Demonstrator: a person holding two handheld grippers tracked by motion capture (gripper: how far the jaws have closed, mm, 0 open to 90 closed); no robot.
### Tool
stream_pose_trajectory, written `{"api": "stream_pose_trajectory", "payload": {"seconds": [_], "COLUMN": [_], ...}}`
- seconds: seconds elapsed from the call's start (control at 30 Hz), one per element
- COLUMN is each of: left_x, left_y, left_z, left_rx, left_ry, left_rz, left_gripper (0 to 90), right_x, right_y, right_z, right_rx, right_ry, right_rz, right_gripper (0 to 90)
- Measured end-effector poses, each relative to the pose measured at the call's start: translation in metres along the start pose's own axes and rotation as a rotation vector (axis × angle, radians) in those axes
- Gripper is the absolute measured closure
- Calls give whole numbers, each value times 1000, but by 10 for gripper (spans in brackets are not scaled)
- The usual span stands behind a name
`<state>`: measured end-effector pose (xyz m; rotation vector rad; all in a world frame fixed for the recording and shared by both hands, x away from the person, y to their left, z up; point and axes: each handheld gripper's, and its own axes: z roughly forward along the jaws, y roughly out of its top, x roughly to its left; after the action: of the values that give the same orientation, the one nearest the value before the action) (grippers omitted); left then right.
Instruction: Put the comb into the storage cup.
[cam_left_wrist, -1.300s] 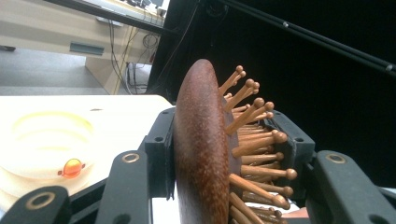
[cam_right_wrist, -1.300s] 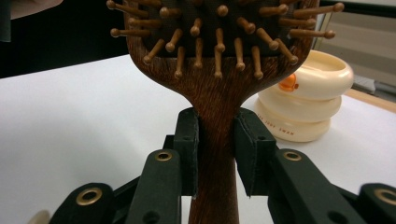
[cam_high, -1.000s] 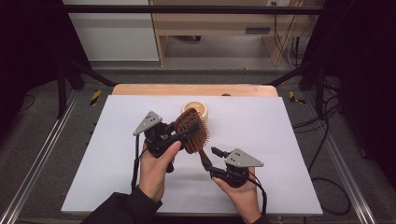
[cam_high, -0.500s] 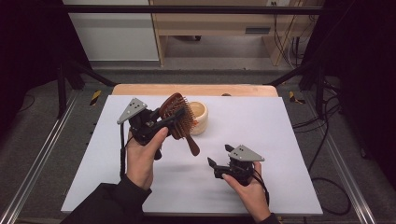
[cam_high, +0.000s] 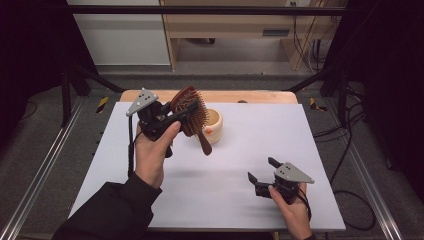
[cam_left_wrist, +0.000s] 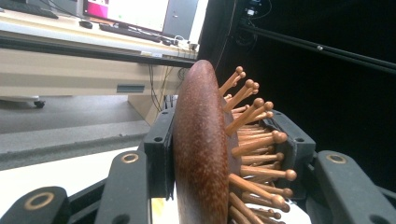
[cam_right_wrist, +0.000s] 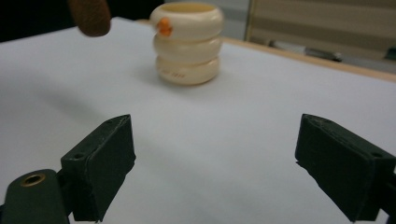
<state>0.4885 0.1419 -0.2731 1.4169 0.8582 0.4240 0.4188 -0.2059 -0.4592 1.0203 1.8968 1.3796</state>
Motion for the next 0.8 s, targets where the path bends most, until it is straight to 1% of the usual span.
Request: {"api": "stream_pose_trajectory", "payload": {"seconds": [0.03, 0.07, 0.13, 0.2, 0.27, 0.43, 0.5, 0.57, 0.63, 0.7, 0.73, 0.8], "left_x": [0, 0, 0, 1, 3, 9, 10, 11, 12, 14, 15, 18], "left_y": [3, 5, 9, 14, 18, 23, 25, 27, 31, 33, 35, 38], "left_z": [2, 3, 5, 8, 10, 18, 21, 25, 29, 33, 35, 41], "left_rx": [-3, -8, -16, -21, -26, -27, -31, -36, -42, -51, -53, -54], "left_ry": [-2, -2, -1, 4, 10, 17, 22, 25, 46, 62, 65, 67], "left_rz": [-1, -4, -6, -6, -5, -14, -15, -14, -1, 8, 6, -2], "left_gripper": [496, 496, 495, 495, 495, 495, 495, 495, 495, 495, 495, 495], "right_x": [-1, -2, -3, -4, -4, -5, -5, -5, -6, -7, -7, -8], "right_y": [-2, -3, -3, -4, -5, -4, -4, -4, -4, -3, -3, -3], "right_z": [-1, -2, -2, -1, -1, -1, -1, -2, -3, -5, -6, -7], "right_rx": [-33, -44, -41, -41, -39, -54, -61, -67, -70, -85, -94, -96], "right_ry": [-26, -29, -31, -29, -31, -36, -39, -40, -42, -50, -49, -51], "right_rz": [12, 12, 5, 20, 21, 40, 44, 36, 35, 28, 35, 32], "right_gripper": [131, 136, 133, 133, 125, 98, 97, 94, 94, 94, 93, 89]}}
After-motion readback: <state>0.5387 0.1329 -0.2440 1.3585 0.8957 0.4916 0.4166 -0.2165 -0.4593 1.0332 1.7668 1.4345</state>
